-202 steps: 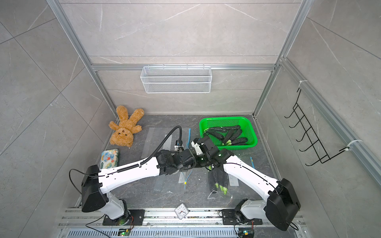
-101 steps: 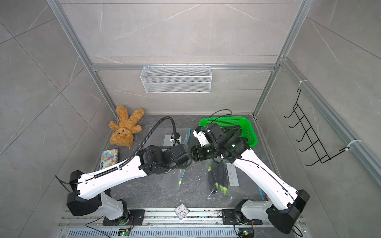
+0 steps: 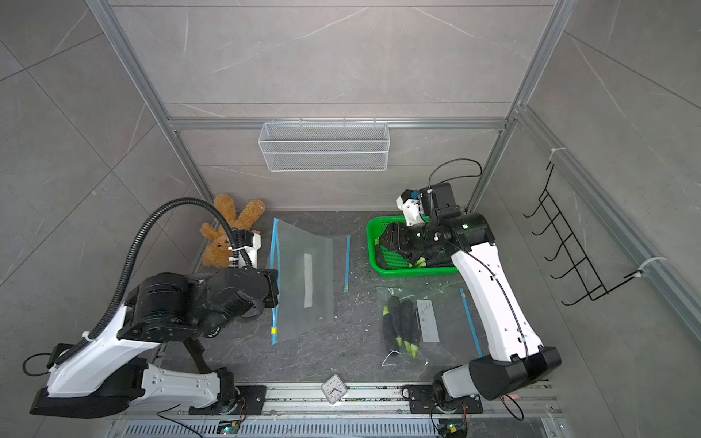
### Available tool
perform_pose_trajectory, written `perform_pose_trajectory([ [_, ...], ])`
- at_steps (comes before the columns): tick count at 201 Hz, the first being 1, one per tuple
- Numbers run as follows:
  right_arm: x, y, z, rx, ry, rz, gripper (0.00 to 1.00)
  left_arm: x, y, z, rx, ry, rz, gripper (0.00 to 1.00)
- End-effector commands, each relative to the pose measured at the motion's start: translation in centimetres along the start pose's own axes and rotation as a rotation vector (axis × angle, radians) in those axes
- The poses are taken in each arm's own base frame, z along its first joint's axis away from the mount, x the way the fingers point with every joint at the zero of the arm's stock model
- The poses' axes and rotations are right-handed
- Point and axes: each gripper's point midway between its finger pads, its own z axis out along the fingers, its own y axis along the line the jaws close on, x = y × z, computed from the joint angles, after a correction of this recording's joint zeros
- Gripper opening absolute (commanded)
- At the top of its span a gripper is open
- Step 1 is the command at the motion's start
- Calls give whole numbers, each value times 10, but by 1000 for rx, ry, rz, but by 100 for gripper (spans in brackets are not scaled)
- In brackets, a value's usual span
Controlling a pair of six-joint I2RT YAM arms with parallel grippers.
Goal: Place the eggplant in a zip-top bag and seal the zipper
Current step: Open the zipper food storage bag, then pick up the eggplant from the basket.
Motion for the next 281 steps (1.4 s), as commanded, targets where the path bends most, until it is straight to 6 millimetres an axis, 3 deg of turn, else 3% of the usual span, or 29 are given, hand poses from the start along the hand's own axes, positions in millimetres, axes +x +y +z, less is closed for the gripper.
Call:
perform_pose_trajectory([
  [1, -22, -22, 16, 2, -18, 54, 73, -21, 39, -17, -158, -71, 55, 0],
  [18, -35, -48, 32, 20, -32, 122, 77, -29, 49, -22, -224, -71, 85, 0],
  [34, -43, -78, 50, 42, -25, 205, 78, -28, 52, -10, -257, -2, 87, 0],
  [50, -48, -108, 72, 72, -2, 267, 77, -23, 46, 13, -278, 78, 102, 0],
  [72, -52, -141, 99, 169, 21, 221, 75, -18, 34, 49, -292, 159, 125, 0],
  [85, -48, -164, 117, 249, 64, 211, 74, -14, 26, 71, -277, 206, 128, 0],
  [99, -43, -177, 134, 277, 127, 156, 70, -9, 16, 93, -247, 242, 122, 0],
  [160, -39, -203, 199, 348, 229, -143, 68, 22, -10, 166, -205, 369, 118, 0],
  [198, -30, -208, 236, 342, 313, -237, 66, 38, -32, 198, -160, 424, 100, 0],
  [232, -11, -216, 257, 338, 398, -248, 60, 51, -42, 219, -140, 470, 93, 0],
  [281, 4, -221, 262, 342, 426, -229, 48, 59, -46, 230, -132, 494, 82, 0],
])
